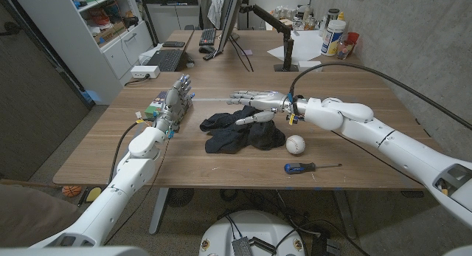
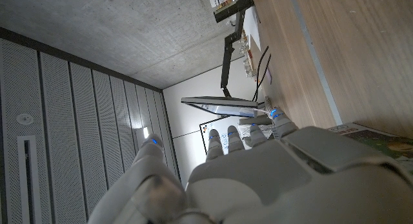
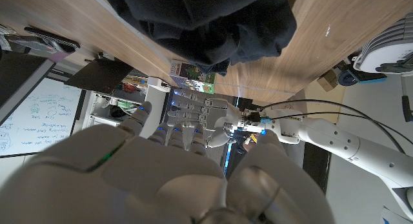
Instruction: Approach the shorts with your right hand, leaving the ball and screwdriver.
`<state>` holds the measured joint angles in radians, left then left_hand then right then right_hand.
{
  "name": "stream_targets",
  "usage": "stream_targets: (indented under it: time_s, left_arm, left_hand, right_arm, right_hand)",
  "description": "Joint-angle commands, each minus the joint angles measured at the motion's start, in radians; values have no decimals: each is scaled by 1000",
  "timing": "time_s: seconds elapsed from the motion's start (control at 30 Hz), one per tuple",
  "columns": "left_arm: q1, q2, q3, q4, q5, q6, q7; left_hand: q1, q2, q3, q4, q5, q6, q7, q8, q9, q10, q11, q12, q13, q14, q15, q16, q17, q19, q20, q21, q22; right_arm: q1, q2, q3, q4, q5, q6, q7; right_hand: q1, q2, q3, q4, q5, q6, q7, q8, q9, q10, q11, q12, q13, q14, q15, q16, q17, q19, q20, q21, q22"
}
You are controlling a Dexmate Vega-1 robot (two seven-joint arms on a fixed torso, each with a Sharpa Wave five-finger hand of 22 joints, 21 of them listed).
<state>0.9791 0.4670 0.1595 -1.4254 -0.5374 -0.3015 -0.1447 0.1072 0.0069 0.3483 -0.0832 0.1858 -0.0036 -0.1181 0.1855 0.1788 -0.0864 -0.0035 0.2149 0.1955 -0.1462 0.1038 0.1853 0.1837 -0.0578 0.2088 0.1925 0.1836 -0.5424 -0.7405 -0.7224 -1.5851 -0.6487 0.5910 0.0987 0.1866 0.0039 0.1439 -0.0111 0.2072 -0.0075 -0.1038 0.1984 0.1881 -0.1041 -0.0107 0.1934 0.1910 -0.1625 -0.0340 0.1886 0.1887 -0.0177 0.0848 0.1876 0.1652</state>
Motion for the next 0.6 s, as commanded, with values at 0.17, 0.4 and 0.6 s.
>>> stream_targets:
  time_s: [0.17, 0.4, 0.6]
  left_arm:
    - [1, 1, 0, -1, -1, -2, 1]
    - [-2, 1, 1, -1, -1, -3, 2]
    - [2, 7, 1, -18, 3, 19, 19]
  left_hand:
    - [1, 5, 1, -4, 2, 8, -2, 5, 4, 1, 1, 4, 3, -10, 0, 5, 3, -9, 6, 7, 2]
    - [1, 5, 1, -4, 2, 7, -2, 5, 4, 1, 1, 4, 3, -10, -1, 5, 3, -10, 6, 7, 2]
    - [0, 6, 1, -5, 2, 8, -2, 5, 4, 4, 3, 5, 3, -11, 1, 5, 3, -10, 6, 7, 2]
  right_arm:
    - [34, 13, -27, 38, -27, 3, 8]
    - [53, 15, -44, 48, -58, 4, 16]
    - [61, 18, -54, 58, -67, 7, 16]
  right_hand:
    - [-3, 9, 4, -3, -2, -7, 0, -3, 6, -8, 4, 2, 2, -65, -12, 4, 2, -4, 8, -4, 3]
    - [-4, 9, 3, -3, -3, -9, 0, -4, 6, -15, 4, -1, 3, -69, -10, 4, 3, -5, 7, -4, 3]
    - [-6, 10, 2, -2, -3, -14, 0, -6, 6, -23, 4, -2, 3, -72, -11, 3, 3, -6, 8, -4, 3]
